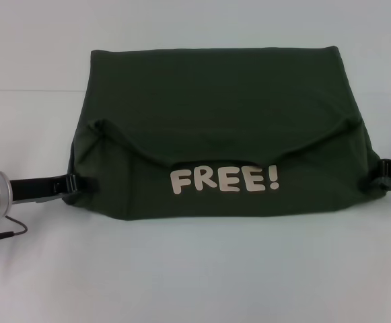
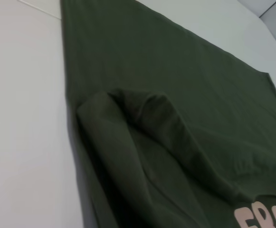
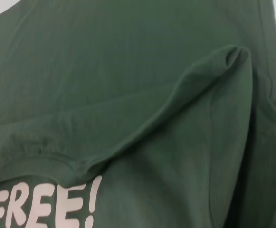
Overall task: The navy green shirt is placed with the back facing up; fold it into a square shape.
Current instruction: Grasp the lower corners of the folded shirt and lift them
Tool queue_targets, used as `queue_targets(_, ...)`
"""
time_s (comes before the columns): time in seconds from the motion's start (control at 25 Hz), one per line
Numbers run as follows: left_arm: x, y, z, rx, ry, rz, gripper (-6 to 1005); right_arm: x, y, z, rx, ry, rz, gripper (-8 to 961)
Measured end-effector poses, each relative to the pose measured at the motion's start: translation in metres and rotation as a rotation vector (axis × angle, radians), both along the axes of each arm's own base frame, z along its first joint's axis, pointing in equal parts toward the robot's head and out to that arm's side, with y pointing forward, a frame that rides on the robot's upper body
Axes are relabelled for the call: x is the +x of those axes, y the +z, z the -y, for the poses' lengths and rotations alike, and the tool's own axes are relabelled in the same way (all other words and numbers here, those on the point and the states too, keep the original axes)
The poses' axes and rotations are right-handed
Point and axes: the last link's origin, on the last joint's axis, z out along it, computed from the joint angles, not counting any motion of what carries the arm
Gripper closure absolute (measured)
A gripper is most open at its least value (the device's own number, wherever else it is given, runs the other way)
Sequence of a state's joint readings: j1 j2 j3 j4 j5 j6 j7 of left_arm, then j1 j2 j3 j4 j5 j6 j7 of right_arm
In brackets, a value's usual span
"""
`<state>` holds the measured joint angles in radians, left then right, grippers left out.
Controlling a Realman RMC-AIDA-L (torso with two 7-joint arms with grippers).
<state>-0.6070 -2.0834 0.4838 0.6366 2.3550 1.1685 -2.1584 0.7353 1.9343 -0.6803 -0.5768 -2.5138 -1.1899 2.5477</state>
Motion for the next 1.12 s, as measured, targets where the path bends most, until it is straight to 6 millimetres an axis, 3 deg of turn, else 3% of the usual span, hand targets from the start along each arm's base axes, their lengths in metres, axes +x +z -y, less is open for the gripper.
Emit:
queue_targets(0.12,0.004,0.001,0.003,-0.030,-0.010,0.027,950,0.001,0.002,0.005,-0.027,0.007,-0.006,923)
queue_targets(0.28,0.008,0.005,0.011,-0.083,-0.019,0.064,950,0.003,0.003,0.019,-0.091,0.028,-0.026,923)
queue_targets(0.8,-0.013,0.029,0.068,-0.307,0.061,0.128,951,0.016,-0.003,0.088,-0.383,0.162,-0.136,924)
queue_targets(1.12,-0.007,0.037,0.093,-0.466,0.029,0.158,951,0.023,-0.012,0.120,-0.515,0.217,-0.173,923)
